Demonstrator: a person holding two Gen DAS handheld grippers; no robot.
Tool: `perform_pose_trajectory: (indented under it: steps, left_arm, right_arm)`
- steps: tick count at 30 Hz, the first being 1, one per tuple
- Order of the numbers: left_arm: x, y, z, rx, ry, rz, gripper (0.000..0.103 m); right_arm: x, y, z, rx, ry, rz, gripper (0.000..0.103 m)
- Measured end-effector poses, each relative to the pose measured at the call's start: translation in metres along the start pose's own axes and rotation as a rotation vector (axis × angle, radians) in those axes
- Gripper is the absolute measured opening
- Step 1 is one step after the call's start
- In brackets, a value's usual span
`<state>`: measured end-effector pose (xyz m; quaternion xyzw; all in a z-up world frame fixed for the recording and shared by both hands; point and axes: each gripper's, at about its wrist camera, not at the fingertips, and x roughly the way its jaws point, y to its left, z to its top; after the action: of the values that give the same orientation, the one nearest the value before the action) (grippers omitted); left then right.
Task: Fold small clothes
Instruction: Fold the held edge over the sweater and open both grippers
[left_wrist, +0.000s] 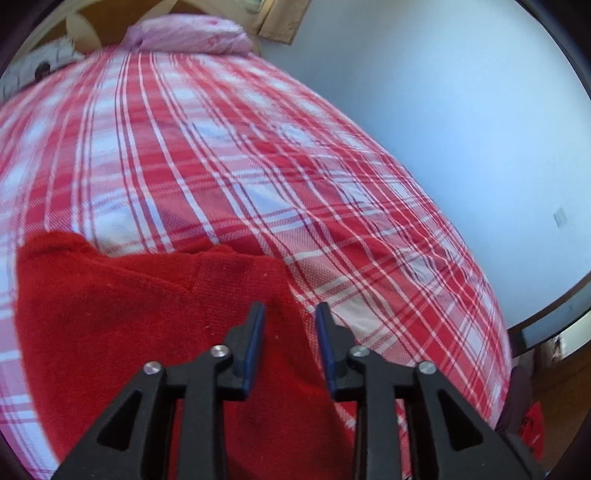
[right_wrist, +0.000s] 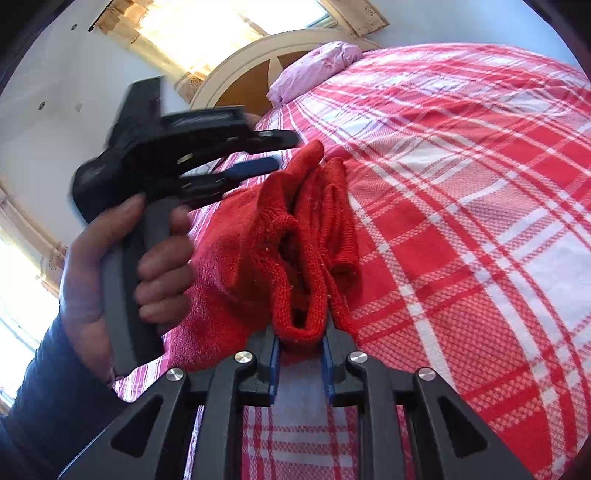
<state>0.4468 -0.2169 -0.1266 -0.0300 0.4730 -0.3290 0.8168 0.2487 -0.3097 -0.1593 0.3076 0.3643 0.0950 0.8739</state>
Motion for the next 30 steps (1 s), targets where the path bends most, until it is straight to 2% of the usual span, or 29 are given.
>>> perform_pose_trajectory:
  steps: [1,2,3,4,7,9,12,15,16,18,19,21,24,26,28,30]
  left_arm:
    - [-0.01,0.0,-0.003,0.014,-0.024,0.014,0.053]
    - [-0.023,0.002,-0.009,0.026,-0.055,0.033,0.059]
    - [-0.041,0.006,-0.018,0.04,-0.094,0.081,0.071]
    - [-0.05,0.01,-0.023,0.044,-0.113,0.103,0.074]
    - [-0.082,0.023,-0.056,0.076,-0.168,0.223,0.074]
    - [-0.097,0.033,-0.081,0.085,-0.197,0.288,0.077]
    - [-0.102,0.045,-0.11,0.058,-0.208,0.342,0.082]
    - [-0.093,0.055,-0.125,0.007,-0.192,0.32,0.083]
    - [-0.09,0.054,-0.126,0.001,-0.188,0.315,0.083]
    - [-0.082,0.054,-0.131,-0.008,-0.195,0.302,0.084]
    - [-0.079,0.053,-0.132,-0.01,-0.192,0.295,0.087]
    - [-0.075,0.052,-0.137,-0.007,-0.187,0.267,0.092]
    - [-0.067,0.055,-0.148,0.006,-0.187,0.255,0.096]
    - [-0.066,0.061,-0.15,-0.018,-0.182,0.219,0.097]
    - [-0.069,0.066,-0.149,-0.039,-0.19,0.211,0.102]
    - [-0.066,0.07,-0.15,-0.054,-0.183,0.191,0.103]
  right_arm:
    - [-0.004,0.0,0.0,-0.001,-0.014,-0.001,0.023]
    - [-0.009,0.001,0.0,-0.001,-0.033,-0.01,0.03]
    - [-0.016,0.001,0.001,-0.003,-0.066,-0.038,0.036]
    - [-0.024,0.003,0.002,-0.011,-0.108,-0.081,0.048]
    - [-0.045,0.015,0.014,-0.057,-0.227,-0.125,0.049]
    - [-0.047,0.035,0.027,-0.127,-0.234,-0.1,0.049]
    - [-0.03,0.071,0.05,-0.244,-0.181,0.001,0.049]
    - [0.017,0.094,0.067,-0.328,-0.023,0.088,0.049]
    - [0.036,0.094,0.071,-0.341,0.03,0.056,0.049]
    - [0.068,0.08,0.074,-0.331,0.091,-0.141,0.049]
    - [0.077,0.065,0.074,-0.293,0.108,-0.2,0.048]
    - [0.082,0.044,0.072,-0.251,0.107,-0.187,0.048]
    - [0.077,0.05,0.059,-0.352,0.072,-0.205,0.047]
    - [0.075,0.049,0.053,-0.394,0.062,-0.214,0.047]
    - [0.072,0.044,0.055,-0.365,0.071,-0.187,0.047]
    - [0.077,0.04,0.061,-0.352,0.083,-0.168,0.047]
